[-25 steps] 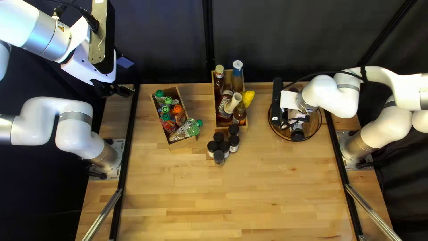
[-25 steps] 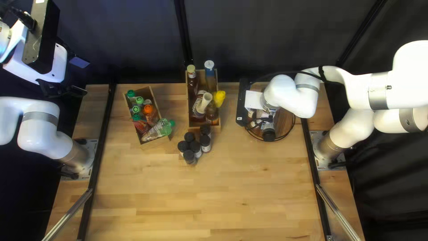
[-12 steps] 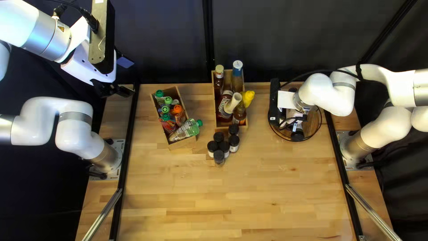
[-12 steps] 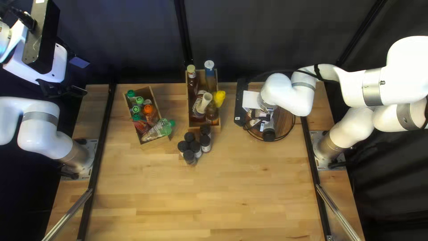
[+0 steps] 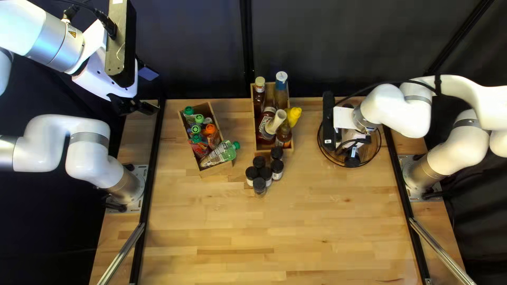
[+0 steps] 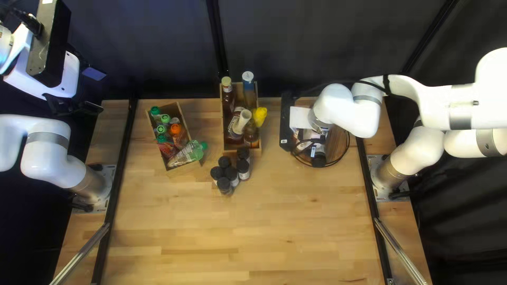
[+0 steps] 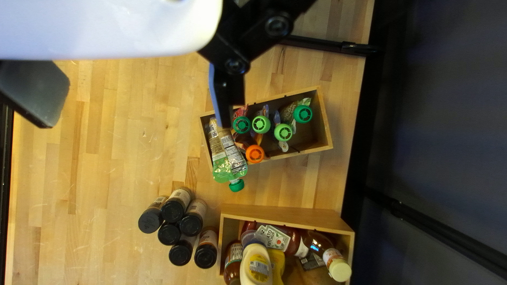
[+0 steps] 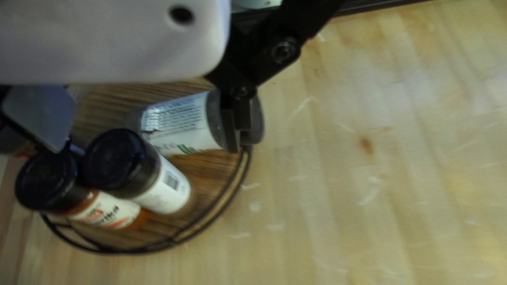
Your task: Separate condiments, baby food and spices and place it in 3 different racks/containers
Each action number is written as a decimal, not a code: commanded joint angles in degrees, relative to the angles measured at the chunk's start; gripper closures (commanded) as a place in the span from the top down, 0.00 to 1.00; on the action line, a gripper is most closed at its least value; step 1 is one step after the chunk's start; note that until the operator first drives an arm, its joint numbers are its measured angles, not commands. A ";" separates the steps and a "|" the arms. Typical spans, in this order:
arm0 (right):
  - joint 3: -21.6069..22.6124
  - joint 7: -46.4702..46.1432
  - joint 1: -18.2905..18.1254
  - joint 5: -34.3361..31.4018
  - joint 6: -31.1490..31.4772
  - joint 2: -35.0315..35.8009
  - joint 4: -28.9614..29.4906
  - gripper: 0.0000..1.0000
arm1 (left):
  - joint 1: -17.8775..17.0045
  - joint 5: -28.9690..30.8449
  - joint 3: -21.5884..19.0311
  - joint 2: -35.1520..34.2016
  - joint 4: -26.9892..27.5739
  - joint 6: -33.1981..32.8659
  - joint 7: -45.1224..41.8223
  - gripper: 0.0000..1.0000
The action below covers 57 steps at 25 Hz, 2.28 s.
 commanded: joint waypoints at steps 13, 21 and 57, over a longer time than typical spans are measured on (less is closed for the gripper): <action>9.34 -7.97 2.58 -13.04 -8.25 -20.97 15.56 1.00 | 0.00 0.00 0.00 0.00 0.00 0.00 0.00 1.00; 8.98 -12.58 1.36 -22.74 -9.20 -29.29 20.57 1.00 | 0.00 0.00 0.00 0.00 0.00 0.00 0.00 1.00; 4.36 -33.81 2.72 -44.18 4.77 -50.39 37.81 1.00 | 0.00 0.00 0.00 0.00 0.00 0.00 0.00 1.00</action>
